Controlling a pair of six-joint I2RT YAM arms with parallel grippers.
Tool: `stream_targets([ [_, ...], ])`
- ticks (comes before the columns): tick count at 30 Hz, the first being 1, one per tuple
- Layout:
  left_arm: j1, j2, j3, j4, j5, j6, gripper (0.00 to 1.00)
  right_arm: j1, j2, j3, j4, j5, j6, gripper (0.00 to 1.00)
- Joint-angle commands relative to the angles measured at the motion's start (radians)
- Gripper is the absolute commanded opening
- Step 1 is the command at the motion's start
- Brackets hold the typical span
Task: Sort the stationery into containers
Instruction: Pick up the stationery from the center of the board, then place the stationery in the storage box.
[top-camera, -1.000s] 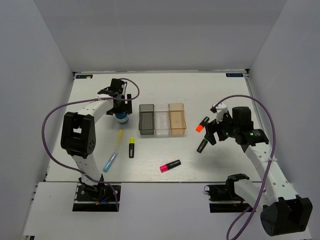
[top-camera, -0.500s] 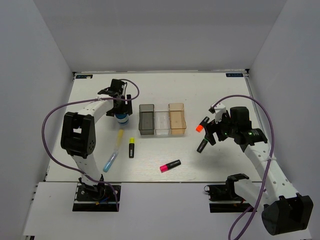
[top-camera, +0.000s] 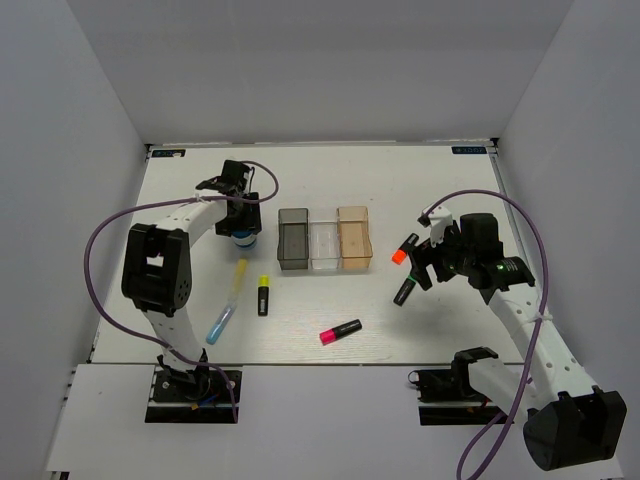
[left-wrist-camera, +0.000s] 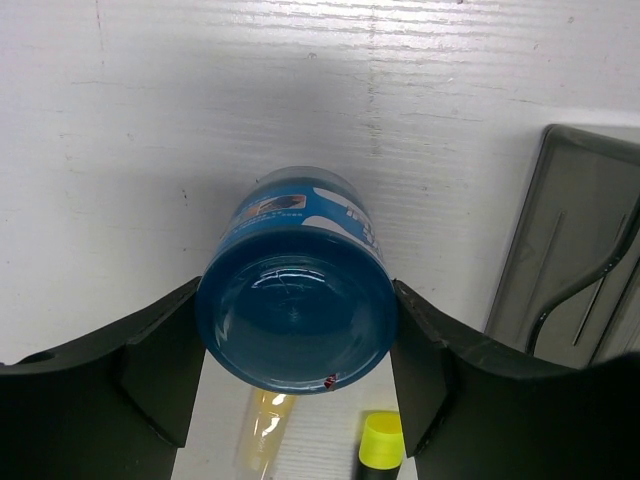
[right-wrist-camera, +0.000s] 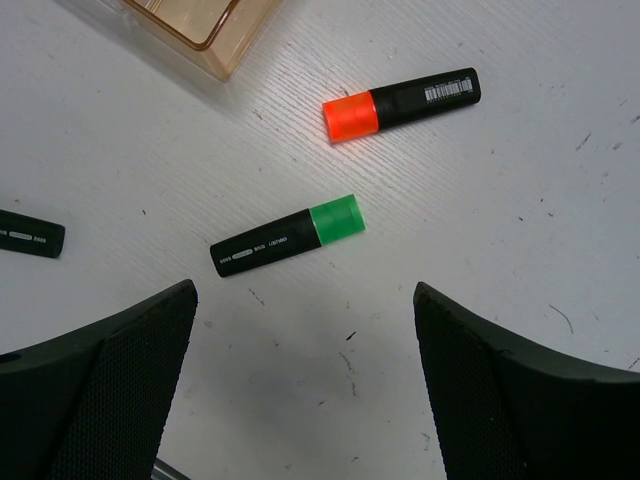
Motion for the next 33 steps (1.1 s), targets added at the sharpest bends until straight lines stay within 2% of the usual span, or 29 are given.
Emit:
stream_targets([
  [1,-0.003,0.01,0.037,-0.017,0.008,-0.002,0.23,0.004,-0.001,-0.003,0.039,0.007,-0.002,0.9],
  [2,-0.003,0.012,0.043,-0.019,0.011,-0.004,0.07,0.003,-0.002,-0.002,0.037,0.007,-0.002,0.9],
  [3,-0.003,0.003,0.046,-0.022,0.011,-0.005,0.0,0.002,-0.005,-0.003,0.039,0.007,-0.004,0.9],
  [7,-0.008,-0.077,0.055,-0.034,0.009,0.006,0.0,0.003,-0.008,-0.005,0.034,0.003,-0.004,0.9],
  [8,-0.02,-0.114,0.06,-0.036,0.006,0.009,0.0,0.004,-0.007,-0.003,0.036,-0.002,-0.004,0.87],
  [11,-0.058,-0.186,0.084,-0.056,0.009,0.026,0.0,0.004,-0.005,-0.003,0.031,-0.02,-0.008,0.1],
  [12,-0.071,-0.194,0.096,-0.062,0.017,0.029,0.0,0.006,-0.007,-0.002,0.031,-0.02,-0.007,0.0],
  [17,-0.183,-0.24,0.113,-0.062,0.027,0.023,0.0,0.006,-0.011,-0.008,0.033,-0.019,-0.005,0.0],
  [20,-0.219,-0.217,0.138,-0.06,0.038,-0.003,0.0,0.004,-0.01,-0.01,0.04,-0.011,-0.005,0.0],
  [33,-0.295,-0.096,0.209,-0.08,0.027,-0.004,0.0,0.001,-0.008,-0.011,0.042,-0.005,-0.002,0.0],
])
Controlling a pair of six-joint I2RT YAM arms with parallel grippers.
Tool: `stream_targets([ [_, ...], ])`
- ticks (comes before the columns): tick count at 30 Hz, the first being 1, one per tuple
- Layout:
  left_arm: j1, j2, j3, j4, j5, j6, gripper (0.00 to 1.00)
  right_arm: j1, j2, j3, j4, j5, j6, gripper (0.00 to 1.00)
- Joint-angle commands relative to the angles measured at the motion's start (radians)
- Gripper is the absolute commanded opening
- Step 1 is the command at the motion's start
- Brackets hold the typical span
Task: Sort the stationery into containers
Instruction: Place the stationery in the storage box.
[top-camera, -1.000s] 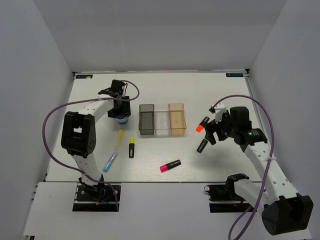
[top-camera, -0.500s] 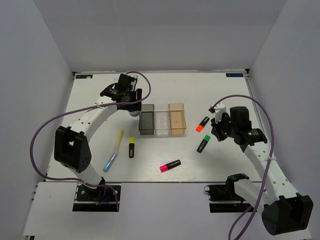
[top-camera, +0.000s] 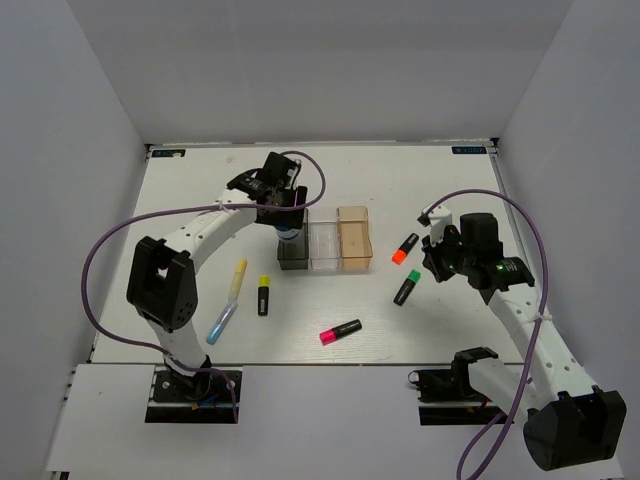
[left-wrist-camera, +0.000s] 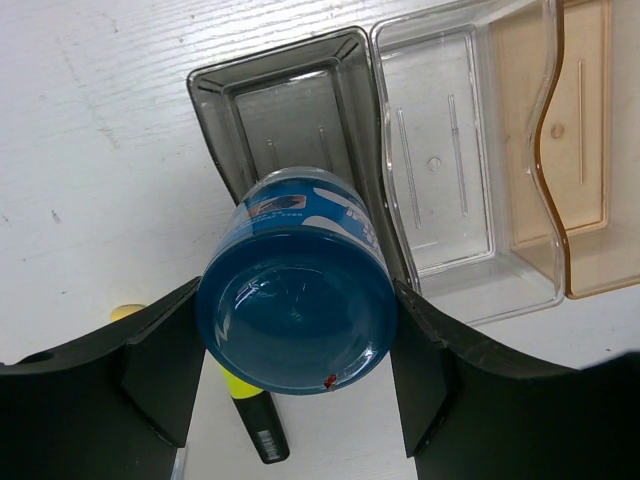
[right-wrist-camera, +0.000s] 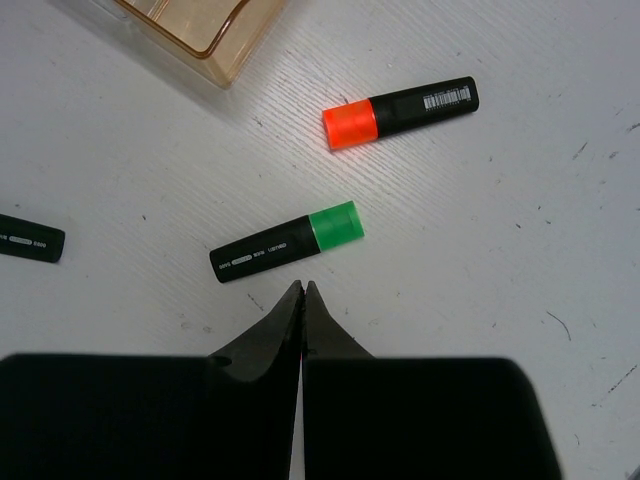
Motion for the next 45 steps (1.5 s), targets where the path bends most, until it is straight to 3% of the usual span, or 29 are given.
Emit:
stream_targets([
  [1,-0.016,-0.009,0.06,0.013,-0.006,-0.002,0.0,0.004,-0.01,-0.008,0.026,0.001,-0.001,0.0],
  [15,-0.036,0.037,0.069,0.019,-0.001,0.008,0.0,0.001,-0.011,-0.01,0.027,0.012,-0.002,0.0],
  [21,-0.038,0.047,0.074,-0.015,-0.01,0.014,0.04,0.004,-0.013,-0.008,0.027,0.012,-0.001,0.0],
  [28,-0.038,0.067,0.089,-0.032,-0.013,0.012,0.23,0.004,-0.013,-0.011,0.029,0.016,0.001,0.1],
  [29,-0.038,0.07,0.089,-0.03,-0.015,0.014,0.32,0.003,-0.011,-0.01,0.029,0.013,0.001,0.1],
  [32,-0.038,0.077,0.097,-0.038,-0.016,0.014,0.41,0.004,-0.011,-0.01,0.029,0.015,0.001,0.13],
  [33,-0.036,0.079,0.103,-0.041,-0.018,0.014,0.49,-0.001,-0.01,-0.01,0.027,0.015,-0.001,0.13],
  [38,-0.038,0.093,0.121,-0.053,-0.029,0.012,0.61,0.002,-0.015,-0.01,0.029,0.016,0.001,0.14],
  [45,-0.038,0.094,0.133,-0.064,-0.027,0.012,0.68,0.001,-0.014,-0.01,0.029,0.018,0.001,0.19],
])
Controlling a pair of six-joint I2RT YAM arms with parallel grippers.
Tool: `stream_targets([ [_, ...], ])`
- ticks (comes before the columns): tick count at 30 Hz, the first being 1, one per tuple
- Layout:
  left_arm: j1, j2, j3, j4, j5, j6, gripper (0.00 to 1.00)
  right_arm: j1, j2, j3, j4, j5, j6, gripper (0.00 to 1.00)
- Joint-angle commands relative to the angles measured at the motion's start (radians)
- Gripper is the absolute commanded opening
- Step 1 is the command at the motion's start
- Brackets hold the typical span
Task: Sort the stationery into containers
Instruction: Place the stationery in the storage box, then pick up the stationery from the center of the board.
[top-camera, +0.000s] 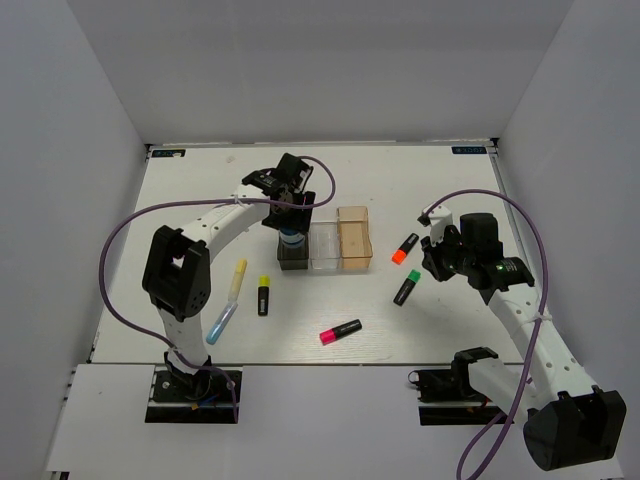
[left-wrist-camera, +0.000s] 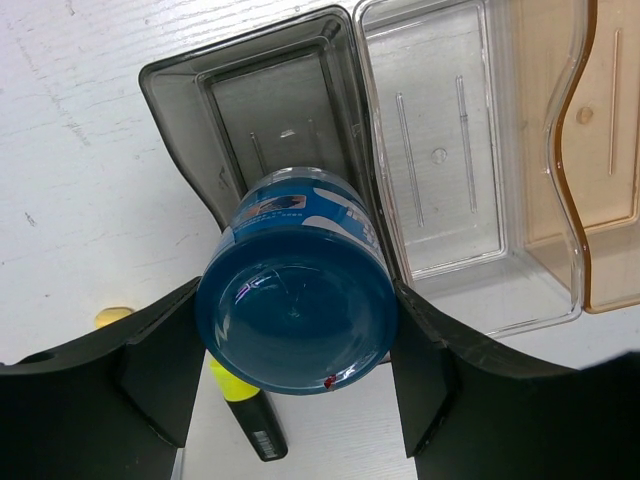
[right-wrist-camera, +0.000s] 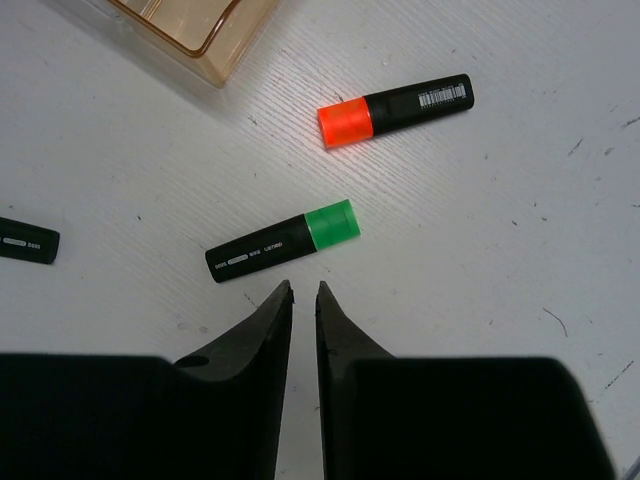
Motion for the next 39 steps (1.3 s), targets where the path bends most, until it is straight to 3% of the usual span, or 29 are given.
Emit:
stream_targets([
  [1,-0.003,-0.024,0.05,0.004,-0.016,0.008,0.7,0.002,-0.013,-0.008,0.026,0.008,0.0,0.19],
  [5,-0.005,-0.028,0.044,0.0,-0.013,0.006,0.73,0.002,-0.014,-0.01,0.026,0.007,-0.001,0.25],
  [13,-0.005,-0.017,0.028,0.001,-0.007,0.0,0.79,-0.001,-0.015,-0.008,0.028,0.01,0.0,0.26],
  [18,-0.005,-0.021,0.025,0.004,-0.004,-0.002,0.89,0.001,-0.018,-0.01,0.028,0.01,0.0,0.29],
  [23,-0.006,-0.027,0.027,0.007,0.001,-0.006,0.91,0.001,-0.021,-0.01,0.026,0.013,0.0,0.3],
  [26,-0.003,-0.084,-0.001,0.016,-0.005,-0.015,0.65,0.001,-0.019,-0.011,0.026,0.013,-0.001,0.29],
  [27,-0.005,-0.127,-0.014,0.021,-0.01,-0.025,0.27,-0.001,-0.015,-0.011,0.026,0.013,0.0,0.23],
  [28,-0.005,-0.15,-0.031,0.024,-0.04,-0.028,0.09,0.001,-0.019,-0.01,0.025,0.011,-0.003,0.03],
  [29,0.001,-0.228,-0.104,0.058,-0.054,-0.038,0.0,0.001,-0.021,-0.011,0.026,0.008,-0.001,0.0],
  [31,0.029,-0.279,-0.157,0.033,-0.073,-0.049,0.0,0.001,-0.024,-0.01,0.023,0.005,-0.003,0.0],
  [32,0.066,-0.367,-0.267,0.041,-0.05,-0.07,0.03,0.001,-0.027,-0.01,0.02,-0.003,-0.004,0.0],
  [33,0.108,-0.395,-0.304,0.043,-0.039,-0.077,0.13,0.001,-0.025,-0.008,0.022,-0.007,-0.006,0.0],
  [34,0.159,-0.423,-0.382,0.049,-0.013,-0.083,0.34,0.001,-0.025,-0.008,0.017,-0.007,-0.006,0.33],
  [35,0.182,-0.478,-0.419,0.064,0.004,-0.081,0.35,0.004,-0.025,-0.008,0.017,-0.019,-0.009,0.47],
  [37,0.25,-0.531,-0.544,0.079,0.024,-0.069,0.42,0.004,-0.018,-0.005,0.011,-0.029,-0.015,0.58],
  [38,0.258,-0.547,-0.561,0.066,0.023,-0.065,0.44,0.006,-0.013,-0.004,0.0,-0.05,-0.021,0.48],
  [39,0.262,-0.548,-0.597,0.055,0.027,-0.058,0.47,0.006,-0.011,0.001,-0.004,-0.056,-0.02,0.3],
])
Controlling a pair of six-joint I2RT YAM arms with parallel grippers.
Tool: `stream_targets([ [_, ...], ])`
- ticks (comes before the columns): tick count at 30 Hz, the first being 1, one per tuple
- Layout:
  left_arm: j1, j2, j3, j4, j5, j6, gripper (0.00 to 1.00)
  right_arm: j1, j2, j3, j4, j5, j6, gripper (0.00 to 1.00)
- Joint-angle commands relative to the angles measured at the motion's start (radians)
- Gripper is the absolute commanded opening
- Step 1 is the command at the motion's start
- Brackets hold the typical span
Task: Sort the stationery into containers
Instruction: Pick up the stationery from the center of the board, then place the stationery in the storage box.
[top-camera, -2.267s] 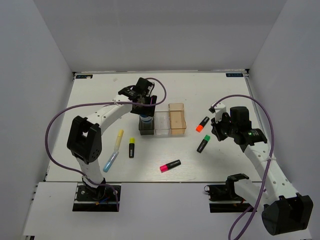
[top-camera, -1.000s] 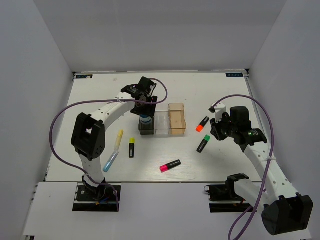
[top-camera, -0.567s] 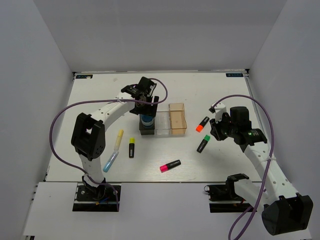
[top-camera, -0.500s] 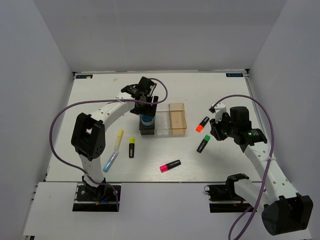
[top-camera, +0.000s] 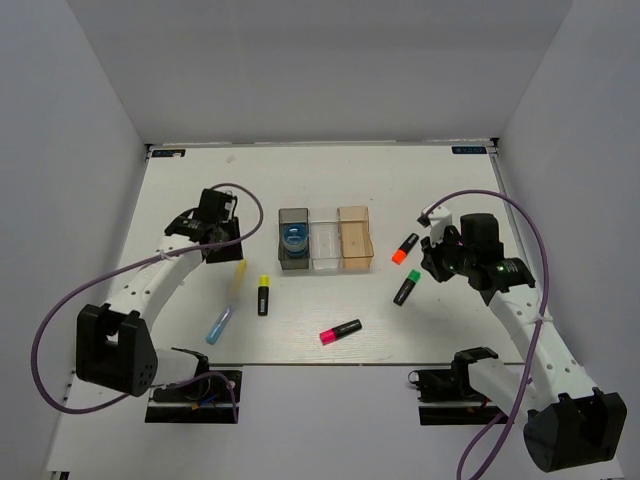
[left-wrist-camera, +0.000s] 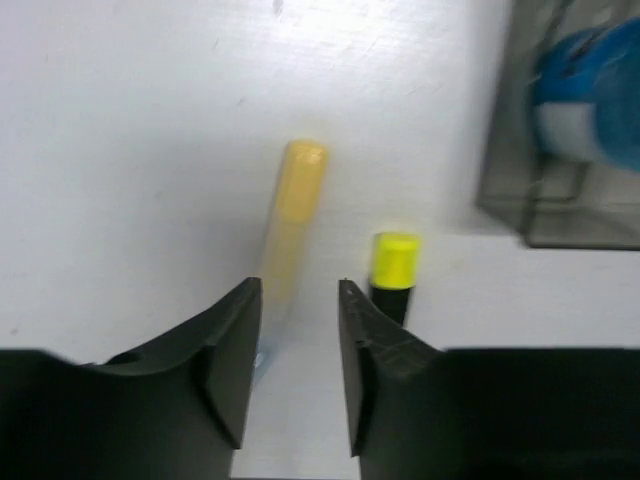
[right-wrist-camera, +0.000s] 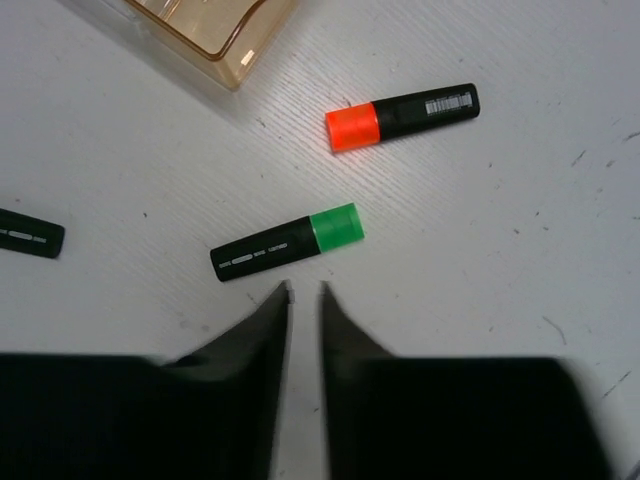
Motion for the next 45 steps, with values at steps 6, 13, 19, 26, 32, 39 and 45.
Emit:
stream_targets([
  [6,0.03,0.023,-0.165,0.09,0.072,0.045,0.59,0.006,0.015,-0.002,-0.006,-0.067,-0.007,0.0],
  [13,0.037,0.186,-0.129,0.142,0.071,0.072,0.6,0.002,0.02,-0.002,-0.001,-0.038,-0.001,0.0],
  [19,0.04,0.269,-0.112,0.164,0.026,0.088,0.58,0.001,0.021,0.0,-0.001,-0.029,0.001,0.0],
  [26,0.049,0.284,-0.096,0.136,0.008,0.083,0.01,0.003,0.015,-0.002,0.0,-0.024,0.001,0.0],
  [32,0.034,0.154,-0.027,0.078,0.037,0.048,0.01,0.002,0.017,-0.002,0.0,-0.028,-0.002,0.82],
  [39,-0.167,0.091,0.169,0.062,0.084,-0.035,0.01,0.004,0.031,0.001,-0.012,-0.051,-0.008,0.0],
  [45,-0.304,0.297,0.339,0.109,0.064,-0.09,0.01,0.003,0.031,0.001,-0.003,-0.026,0.006,0.0],
])
